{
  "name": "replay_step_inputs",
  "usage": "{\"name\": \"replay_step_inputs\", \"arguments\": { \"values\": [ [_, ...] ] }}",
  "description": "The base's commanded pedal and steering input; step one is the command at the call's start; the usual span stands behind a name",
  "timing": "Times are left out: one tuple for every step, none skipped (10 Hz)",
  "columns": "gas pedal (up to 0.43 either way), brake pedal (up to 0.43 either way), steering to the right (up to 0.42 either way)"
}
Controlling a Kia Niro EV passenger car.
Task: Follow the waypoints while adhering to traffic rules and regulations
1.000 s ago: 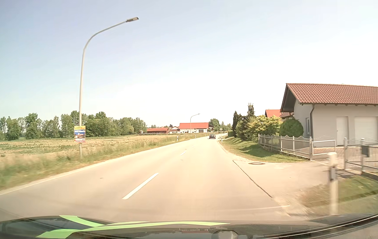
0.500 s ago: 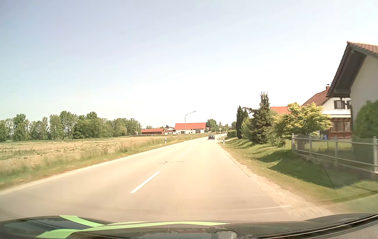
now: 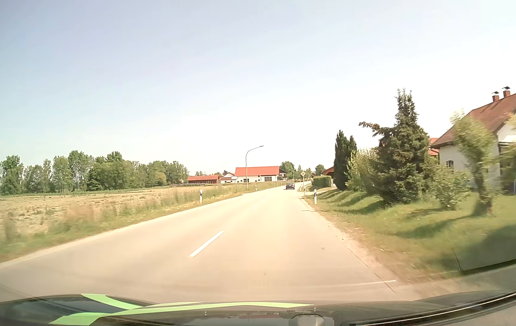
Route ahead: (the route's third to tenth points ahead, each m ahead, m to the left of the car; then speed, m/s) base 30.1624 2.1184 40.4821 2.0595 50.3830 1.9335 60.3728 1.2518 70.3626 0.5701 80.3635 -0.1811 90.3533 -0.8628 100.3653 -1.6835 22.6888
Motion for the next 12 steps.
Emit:
{"name": "replay_step_inputs", "arguments": {
  "values": [
    [0.079, 0.000, -0.001],
    [0.079, 0.000, -0.001],
    [0.087, 0.000, -0.001],
    [0.087, 0.000, -0.001],
    [0.098, 0.000, 0.000],
    [0.110, 0.000, 0.000],
    [0.110, 0.000, 0.002],
    [0.110, 0.000, 0.002],
    [0.118, 0.000, 0.002],
    [0.118, 0.000, 0.002],
    [0.118, 0.000, 0.002],
    [0.118, 0.000, 0.002]
  ]
}}
